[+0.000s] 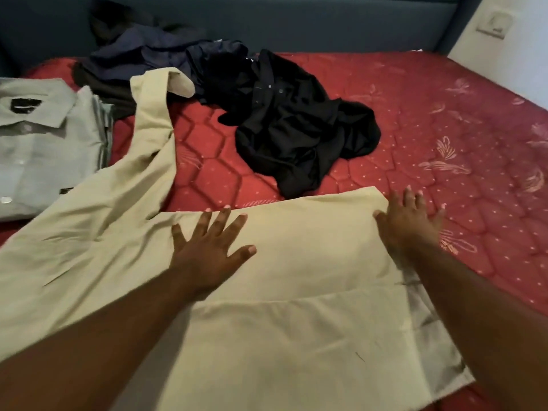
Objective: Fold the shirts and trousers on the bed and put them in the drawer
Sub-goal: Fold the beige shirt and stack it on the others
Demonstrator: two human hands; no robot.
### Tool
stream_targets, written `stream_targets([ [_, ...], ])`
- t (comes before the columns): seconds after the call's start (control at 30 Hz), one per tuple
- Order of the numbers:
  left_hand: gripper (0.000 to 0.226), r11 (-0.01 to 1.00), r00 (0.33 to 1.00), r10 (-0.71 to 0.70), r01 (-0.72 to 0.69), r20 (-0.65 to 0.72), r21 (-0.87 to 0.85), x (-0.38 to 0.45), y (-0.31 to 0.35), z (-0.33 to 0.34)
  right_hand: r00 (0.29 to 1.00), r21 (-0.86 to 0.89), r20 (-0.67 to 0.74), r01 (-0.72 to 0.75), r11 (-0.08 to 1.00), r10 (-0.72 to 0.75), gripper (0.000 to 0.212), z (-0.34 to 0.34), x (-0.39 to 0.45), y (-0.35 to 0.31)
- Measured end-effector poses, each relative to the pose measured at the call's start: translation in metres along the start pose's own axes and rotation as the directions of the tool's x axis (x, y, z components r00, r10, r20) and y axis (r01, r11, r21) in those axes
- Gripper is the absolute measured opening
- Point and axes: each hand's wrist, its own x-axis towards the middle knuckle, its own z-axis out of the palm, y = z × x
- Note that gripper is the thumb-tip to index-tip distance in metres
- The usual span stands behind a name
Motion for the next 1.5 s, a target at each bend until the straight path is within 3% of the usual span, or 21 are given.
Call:
stream_targets([
  [0.07, 0.079, 1.0, 1.0, 0.01, -0.01, -0.002, -0.006, 0.006, -0.006, -0.005, 0.952, 0.051, -0.208, 0.238, 0.97, -0.223, 0.052, -0.007, 0.013, -0.017],
  [0.1, 0.078, 1.0, 1.0, 0.007, -0.007, -0.019, -0.012, 0.011, -0.01, -0.008, 0.908, 0.108, -0.234, 0.381, 0.918, -0.348, 0.052, -0.01, 0.018, -0.029],
  [0.17, 0.07, 0.999, 0.987, 0.034, -0.035, -0.157, -0.007, 0.021, -0.018, -0.017, 0.858, 0.254, -0.176, 0.512, 0.82, -0.482, 0.051, -0.013, 0.028, -0.049],
  [0.23, 0.057, 0.994, 0.969, 0.071, -0.048, -0.237, 0.101, 0.031, -0.028, -0.031, 0.866, 0.264, -0.095, 0.498, 0.826, -0.491, 0.043, -0.016, 0.035, -0.061],
  [0.3, 0.049, 0.985, 0.992, 0.064, -0.046, -0.108, 0.168, 0.038, -0.038, -0.05, 0.907, 0.205, -0.034, 0.417, 0.885, -0.42, 0.031, -0.02, 0.039, -0.064],
  [0.4, 0.055, 0.942, 0.996, 0.035, -0.059, 0.077, 0.33, 0.036, -0.054, -0.078, 0.93, 0.234, -0.089, 0.367, 0.9, -0.356, 0.018, -0.039, 0.029, -0.056],
  [0.47, 0.045, 0.859, 0.979, 0.174, -0.205, 0.111, 0.468, 0.027, -0.075, -0.087, 0.94, 0.251, -0.125, 0.34, 0.906, -0.318, 0.013, -0.05, 0.016, -0.046],
  [0.53, 0.036, 0.764, 0.901, 0.427, -0.407, 0.08, 0.5, 0.011, -0.096, -0.098, 0.943, 0.234, -0.114, 0.333, 0.914, -0.314, 0.008, -0.061, -0.002, -0.035],
  [0.6, 0.04, 0.631, 0.73, 0.684, -0.583, -0.011, 0.513, -0.006, -0.106, -0.111, 0.943, 0.211, -0.114, 0.33, 0.92, -0.312, 0.006, -0.068, -0.024, -0.022],
  [0.7, 0.014, 0.515, 0.572, 0.816, -0.653, -0.083, 0.555, -0.052, -0.087, -0.132, 0.939, 0.236, -0.135, 0.34, 0.911, -0.316, 0.009, -0.068, -0.058, -0.002],
  [0.8, 0.028, 0.419, 0.439, 0.889, -0.669, -0.129, 0.614, -0.11, -0.062, -0.136, 0.952, 0.275, -0.12, 0.304, 0.912, -0.281, 0.016, -0.064, -0.093, 0.018],
  [0.83, 0.029, 0.407, 0.43, 0.895, -0.68, -0.118, 0.61, -0.132, -0.054, -0.129, 0.959, 0.282, -0.107, 0.284, 0.917, -0.264, 0.017, -0.062, -0.104, 0.025],
  [0.9, 0.027, 0.434, 0.485, 0.871, -0.683, -0.08, 0.587, -0.164, -0.04, -0.1, 0.972, 0.284, -0.063, 0.236, 0.929, -0.228, 0.019, -0.054, -0.121, 0.036],
  [0.97, 0.024, 0.561, 0.638, 0.769, -0.634, -0.051, 0.532, -0.186, -0.029, -0.064, 0.979, 0.245, 0.01, 0.194, 0.95, -0.202, 0.022, -0.045, -0.133, 0.041],
  [1.03, 0.04, 0.68, 0.786, 0.618, -0.553, 0.031, 0.481, -0.204, -0.016, -0.035, 0.969, 0.083, 0.16, 0.178, 0.981, -0.189, 0.03, -0.036, -0.15, 0.04],
  [1.1, 0.046, 0.779, 0.858, 0.513, -0.465, 0.0, 0.42, -0.217, -0.003, -0.021, 0.958, -0.097, 0.253, 0.167, 0.981, -0.138, 0.038, -0.032, -0.165, 0.036],
  [1.23, 0.03, 0.918, 0.885, 0.363, -0.287, -0.291, 0.274, -0.224, 0.004, -0.038, 0.972, -0.214, 0.106, 0.227, 0.95, -0.209, 0.046, -0.049, -0.183, 0.016],
  [1.33, 0.044, 0.995, 0.903, 0.039, 0.002, -0.428, 0.095, -0.219, -0.014, -0.058, 0.957, -0.137, 0.064, 0.29, 0.947, -0.284, 0.042, -0.059, -0.19, -0.005],
  [1.4, 0.056, 0.962, 0.923, -0.269, 0.271, -0.275, -0.031, -0.224, -0.028, -0.069, 0.961, 0.015, 0.129, 0.244, 0.97, -0.243, 0.038, -0.063, -0.195, -0.021],
  [1.43, 0.064, 0.941, 0.92, -0.332, 0.338, -0.209, -0.008, -0.226, -0.032, -0.067, 0.958, 0.063, 0.178, 0.218, 0.974, -0.226, 0.036, -0.063, -0.197, -0.027],
  [1.5, 0.064, 0.967, 0.941, -0.177, 0.221, -0.287, 0.126, -0.23, -0.027, -0.061, 0.951, 0.074, 0.209, 0.218, 0.973, -0.229, 0.032, -0.063, -0.197, -0.033],
])
